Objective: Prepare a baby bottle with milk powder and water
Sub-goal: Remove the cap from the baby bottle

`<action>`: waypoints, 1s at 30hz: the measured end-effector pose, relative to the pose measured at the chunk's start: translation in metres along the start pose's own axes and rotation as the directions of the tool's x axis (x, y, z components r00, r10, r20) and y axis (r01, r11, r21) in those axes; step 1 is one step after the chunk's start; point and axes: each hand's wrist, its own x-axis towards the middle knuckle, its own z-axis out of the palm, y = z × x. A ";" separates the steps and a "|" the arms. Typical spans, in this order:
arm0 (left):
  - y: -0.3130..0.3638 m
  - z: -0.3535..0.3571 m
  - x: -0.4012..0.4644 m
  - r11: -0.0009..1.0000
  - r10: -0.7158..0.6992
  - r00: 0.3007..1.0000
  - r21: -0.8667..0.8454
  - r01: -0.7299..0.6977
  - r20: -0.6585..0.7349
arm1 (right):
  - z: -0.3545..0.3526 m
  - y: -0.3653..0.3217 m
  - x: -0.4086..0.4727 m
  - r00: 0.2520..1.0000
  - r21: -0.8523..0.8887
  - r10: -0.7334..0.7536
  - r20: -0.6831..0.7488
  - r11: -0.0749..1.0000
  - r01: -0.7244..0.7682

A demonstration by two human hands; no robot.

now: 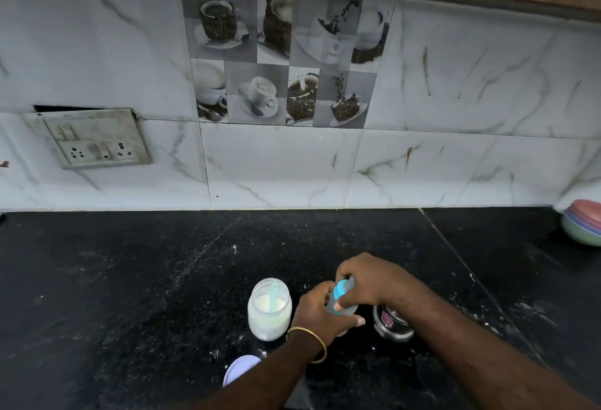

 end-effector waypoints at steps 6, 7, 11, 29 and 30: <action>0.010 0.000 0.001 1.000 -0.020 0.999 -0.011 0.019 -0.049 | -0.028 0.023 0.010 0.991 0.124 -0.127 0.038 0.985 0.121; 0.011 0.000 0.004 1.000 -0.024 0.997 -0.013 0.023 -0.072 | -0.034 0.030 0.014 0.991 0.157 -0.132 0.017 0.979 0.127; 0.016 -0.017 0.007 1.000 -0.026 0.994 -0.006 0.026 -0.107 | -0.028 0.043 0.037 0.990 0.184 -0.090 -0.112 0.977 0.110; 0.051 -0.022 -0.010 0.999 -0.004 0.901 -0.050 -0.019 -0.435 | 0.059 0.081 0.090 0.938 -0.254 -0.310 0.153 0.905 0.341; 0.054 -0.028 -0.010 0.998 0.005 0.891 -0.055 -0.034 -0.454 | 0.061 0.081 0.092 0.936 -0.259 -0.311 0.163 0.902 0.345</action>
